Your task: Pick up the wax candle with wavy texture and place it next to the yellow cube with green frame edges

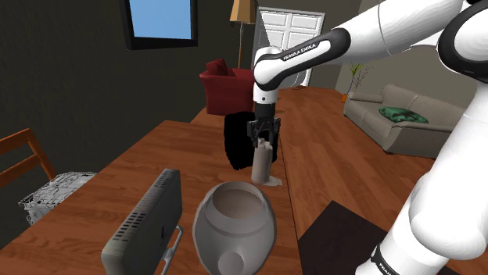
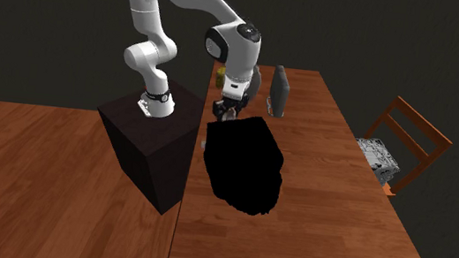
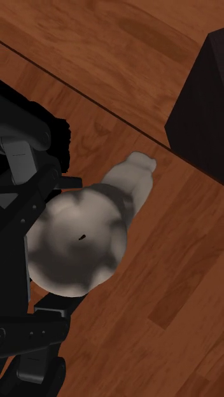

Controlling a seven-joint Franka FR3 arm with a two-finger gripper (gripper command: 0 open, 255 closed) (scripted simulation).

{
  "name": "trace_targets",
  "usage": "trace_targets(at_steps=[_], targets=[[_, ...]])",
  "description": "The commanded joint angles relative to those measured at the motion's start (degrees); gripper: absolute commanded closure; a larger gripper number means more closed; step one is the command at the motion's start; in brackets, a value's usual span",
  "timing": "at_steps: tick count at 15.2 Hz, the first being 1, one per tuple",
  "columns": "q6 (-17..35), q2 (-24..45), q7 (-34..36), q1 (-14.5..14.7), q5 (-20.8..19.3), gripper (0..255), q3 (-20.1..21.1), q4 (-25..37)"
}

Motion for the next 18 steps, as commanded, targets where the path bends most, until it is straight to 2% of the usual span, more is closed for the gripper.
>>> trace_targets(at_steps=[1,18], targets=[[-1.57,-0.50,0.01,-0.03,-0.04,255,-0.03,1.09],[-14.37,-3.00,0.36,-0.05,-0.16,255,-0.05,11.39]])
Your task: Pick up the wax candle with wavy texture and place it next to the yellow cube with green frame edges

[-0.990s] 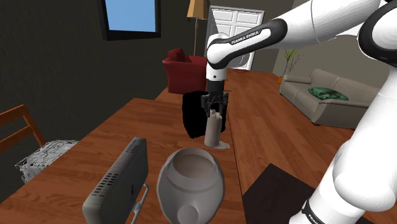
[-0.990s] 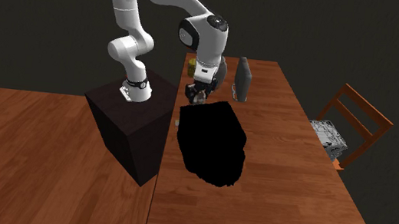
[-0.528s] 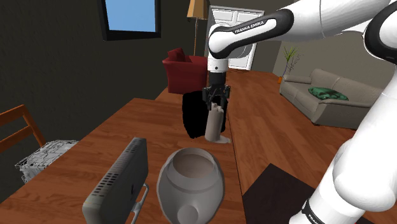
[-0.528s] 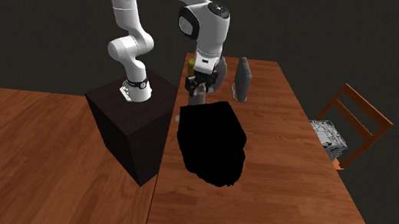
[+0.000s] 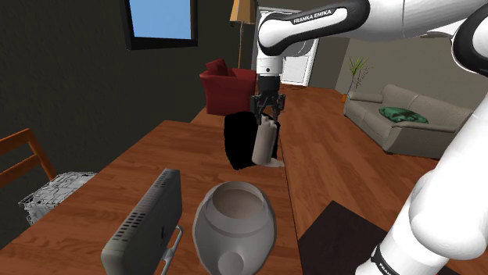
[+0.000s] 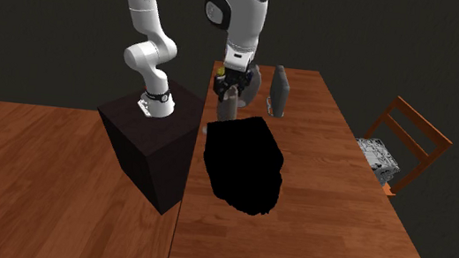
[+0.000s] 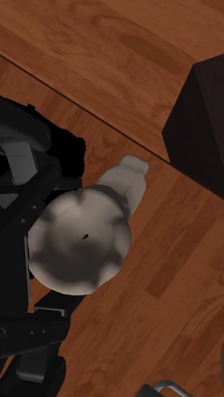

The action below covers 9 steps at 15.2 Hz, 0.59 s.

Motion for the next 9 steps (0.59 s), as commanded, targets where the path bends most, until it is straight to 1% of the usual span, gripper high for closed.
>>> trace_targets(at_steps=[1,9], targets=[[-1.68,0.06,-0.05,-0.05,-0.01,255,-0.05,1.77],[-7.87,0.21,0.10,-0.06,-0.02,255,-0.07,8.11]])
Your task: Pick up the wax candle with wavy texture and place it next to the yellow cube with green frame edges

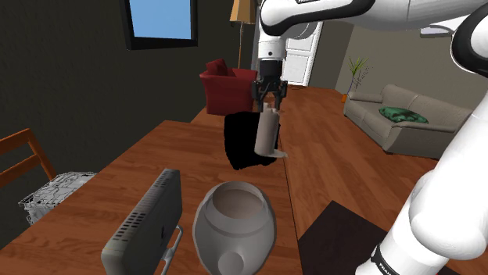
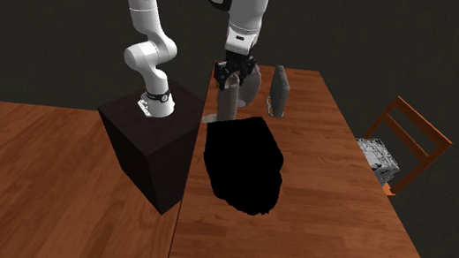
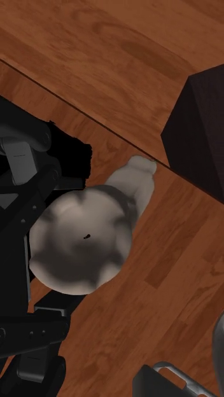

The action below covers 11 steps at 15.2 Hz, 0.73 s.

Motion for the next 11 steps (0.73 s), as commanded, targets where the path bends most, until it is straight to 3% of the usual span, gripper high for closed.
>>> trace_targets(at_steps=[1,11], targets=[[-1.55,0.02,0.05,0.00,0.00,255,0.00,1.60],[-9.65,1.60,0.23,-0.02,0.04,255,-0.03,11.28]])
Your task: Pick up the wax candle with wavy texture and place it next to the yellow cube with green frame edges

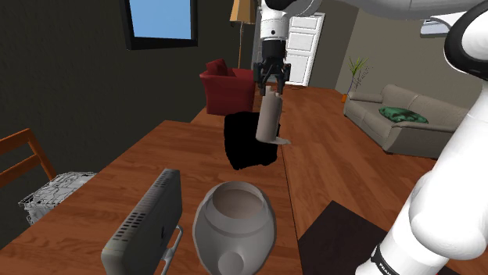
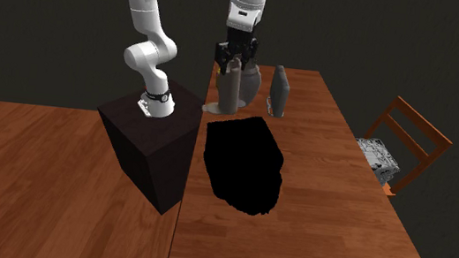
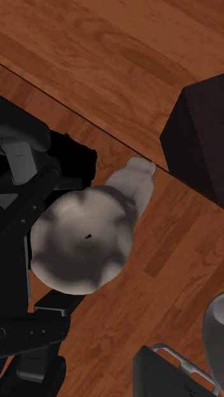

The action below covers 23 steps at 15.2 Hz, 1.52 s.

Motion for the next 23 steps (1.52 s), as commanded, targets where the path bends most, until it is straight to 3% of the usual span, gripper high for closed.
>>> trace_targets(at_steps=[1,10,23], targets=[[-1.71,0.34,0.01,-0.01,0.01,255,-0.01,2.07],[-8.90,3.04,0.16,-0.05,0.10,255,-0.05,11.97],[-6.10,-7.19,17.67,7.94,3.84,255,8.97,-0.10]])
